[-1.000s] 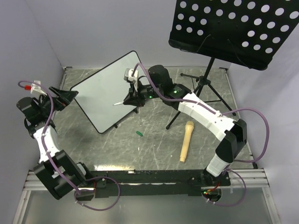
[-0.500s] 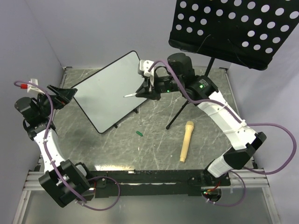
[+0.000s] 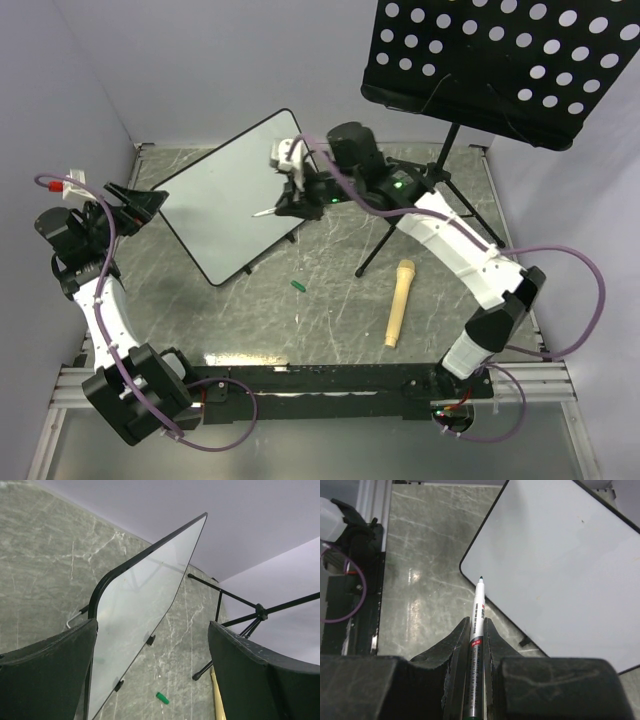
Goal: Write a sentence on the whiteboard
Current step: Hold the whiteboard at the center of the board.
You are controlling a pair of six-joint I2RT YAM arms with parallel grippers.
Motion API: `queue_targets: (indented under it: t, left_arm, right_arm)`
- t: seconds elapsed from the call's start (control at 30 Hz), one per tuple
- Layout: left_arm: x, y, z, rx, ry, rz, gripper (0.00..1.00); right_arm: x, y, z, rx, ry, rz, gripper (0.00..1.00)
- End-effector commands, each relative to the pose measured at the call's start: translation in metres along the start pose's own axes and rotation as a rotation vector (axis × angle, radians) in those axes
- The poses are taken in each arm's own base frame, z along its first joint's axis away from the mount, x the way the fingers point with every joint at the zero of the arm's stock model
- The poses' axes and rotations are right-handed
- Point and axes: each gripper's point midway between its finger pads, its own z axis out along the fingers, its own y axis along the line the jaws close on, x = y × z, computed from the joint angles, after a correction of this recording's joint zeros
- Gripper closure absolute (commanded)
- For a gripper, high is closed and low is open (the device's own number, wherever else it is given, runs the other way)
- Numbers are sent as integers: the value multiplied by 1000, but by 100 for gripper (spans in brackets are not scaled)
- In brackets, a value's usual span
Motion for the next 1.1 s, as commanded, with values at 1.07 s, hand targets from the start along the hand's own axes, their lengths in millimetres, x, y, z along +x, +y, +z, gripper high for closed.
queue_targets:
  t: [1.07]
  left_arm:
    - [7,23,24,70,97,81,28]
  right_arm:
    - [-30,-31,164,145,-199,-159,100]
